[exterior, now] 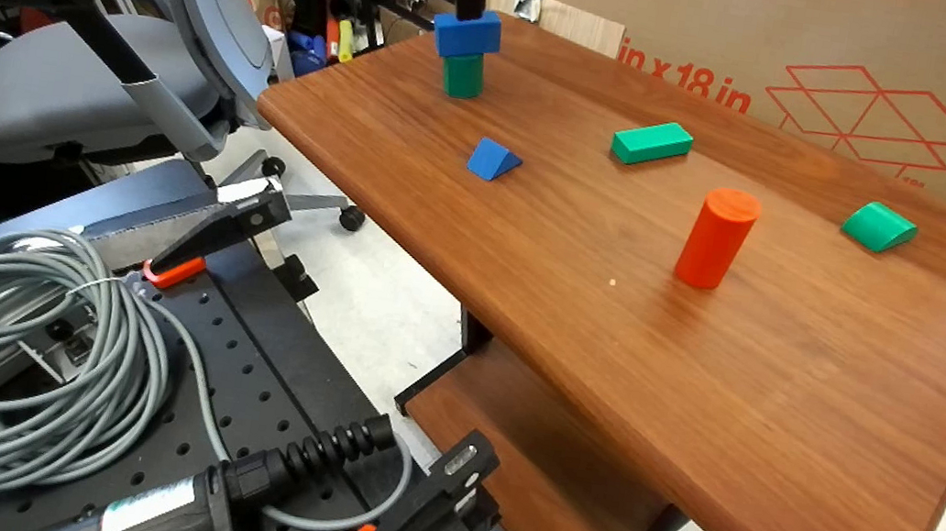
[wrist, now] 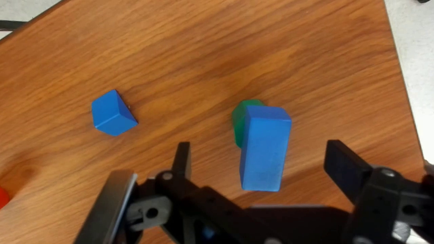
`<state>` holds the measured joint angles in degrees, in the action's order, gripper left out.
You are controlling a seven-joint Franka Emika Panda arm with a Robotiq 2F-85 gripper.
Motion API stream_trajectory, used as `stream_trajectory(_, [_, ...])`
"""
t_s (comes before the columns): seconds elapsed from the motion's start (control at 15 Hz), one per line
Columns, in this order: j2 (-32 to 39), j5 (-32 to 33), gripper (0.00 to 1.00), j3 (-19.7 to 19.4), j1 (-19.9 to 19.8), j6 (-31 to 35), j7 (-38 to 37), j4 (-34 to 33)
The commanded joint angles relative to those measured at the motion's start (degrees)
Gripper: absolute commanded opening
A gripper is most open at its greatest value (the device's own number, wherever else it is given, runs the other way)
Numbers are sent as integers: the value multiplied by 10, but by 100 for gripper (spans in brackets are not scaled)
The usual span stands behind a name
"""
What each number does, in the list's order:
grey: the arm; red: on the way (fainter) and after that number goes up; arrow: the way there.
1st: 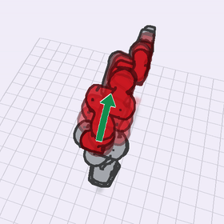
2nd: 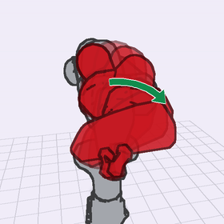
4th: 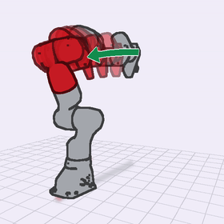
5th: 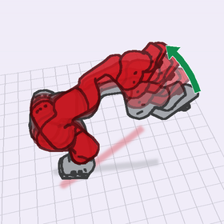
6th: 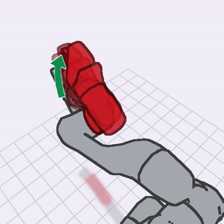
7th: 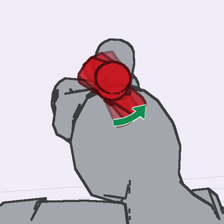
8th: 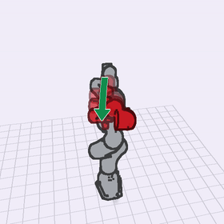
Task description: Move the blue block to the right
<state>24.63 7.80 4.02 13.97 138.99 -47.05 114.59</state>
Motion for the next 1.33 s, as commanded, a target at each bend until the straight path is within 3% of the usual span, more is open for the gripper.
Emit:
stream_trajectory(0.0, [25, 3, 100, -16, 19, -16, -5, -33])
stream_trajectory(0.07, [30, 2, 100, -16, 20, -18, -4, -38])
stream_trajectory(0.13, [33, 3, 94, -17, 22, -18, -4, -42])
stream_trajectory(0.2, [38, 3, 74, -18, 23, -19, -3, -46])
stream_trajectory(0.73, [51, -1, 12, -23, 33, -24, -1, -67])
stream_trajectory(1.27, [-33, -16, 8, -9, 24, -23, 12, -3])
